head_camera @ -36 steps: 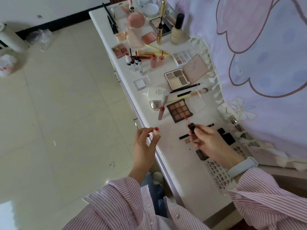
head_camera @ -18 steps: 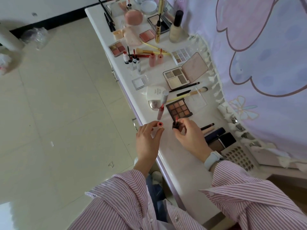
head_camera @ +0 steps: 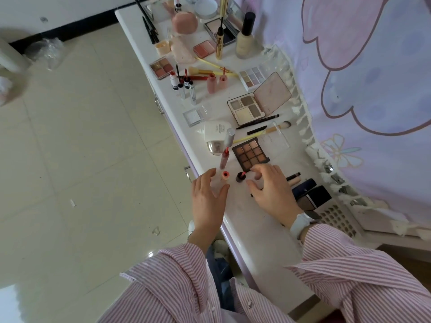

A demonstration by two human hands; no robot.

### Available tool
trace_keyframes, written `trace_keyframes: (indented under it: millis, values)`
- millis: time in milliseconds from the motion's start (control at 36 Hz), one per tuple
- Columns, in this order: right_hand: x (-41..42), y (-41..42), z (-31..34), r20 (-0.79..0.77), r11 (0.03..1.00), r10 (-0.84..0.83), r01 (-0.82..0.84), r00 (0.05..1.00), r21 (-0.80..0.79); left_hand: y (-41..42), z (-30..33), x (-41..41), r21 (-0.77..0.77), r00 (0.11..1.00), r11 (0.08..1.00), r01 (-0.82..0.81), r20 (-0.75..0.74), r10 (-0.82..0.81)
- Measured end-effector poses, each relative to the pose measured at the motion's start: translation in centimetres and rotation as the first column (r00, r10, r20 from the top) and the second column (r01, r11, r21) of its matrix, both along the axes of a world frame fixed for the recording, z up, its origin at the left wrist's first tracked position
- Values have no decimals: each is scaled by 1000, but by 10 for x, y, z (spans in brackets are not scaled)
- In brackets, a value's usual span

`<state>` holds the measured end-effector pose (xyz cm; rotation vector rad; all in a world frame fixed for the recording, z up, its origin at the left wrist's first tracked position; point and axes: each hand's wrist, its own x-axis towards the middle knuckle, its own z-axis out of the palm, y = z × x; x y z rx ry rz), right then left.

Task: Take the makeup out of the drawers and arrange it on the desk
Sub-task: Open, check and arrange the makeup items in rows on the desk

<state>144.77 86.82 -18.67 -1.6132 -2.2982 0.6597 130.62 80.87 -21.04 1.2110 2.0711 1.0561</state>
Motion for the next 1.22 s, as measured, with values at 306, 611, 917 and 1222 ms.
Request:
trace_keyframes:
  millis: [306, 611, 917, 1222]
  values:
    - [21, -5, 10, 450, 953, 298, -289, 842, -91, -27, -17, 9, -172, 949, 982, 81, -287, -129]
    - [23, -3, -4, 527, 801, 334, -530, 781, 278, -28, -16, 6, -245, 950, 964, 104, -262, -169]
    - [34, -6, 45, -210, 900, 221, -116, 952, 421, -34, 6, 5, 108, 989, 992, 68, -141, -53]
    - [2, -37, 70, -706, 854, -520, 275, 481, -442, -34, 41, 11, 63, 928, 941, 331, -204, -312]
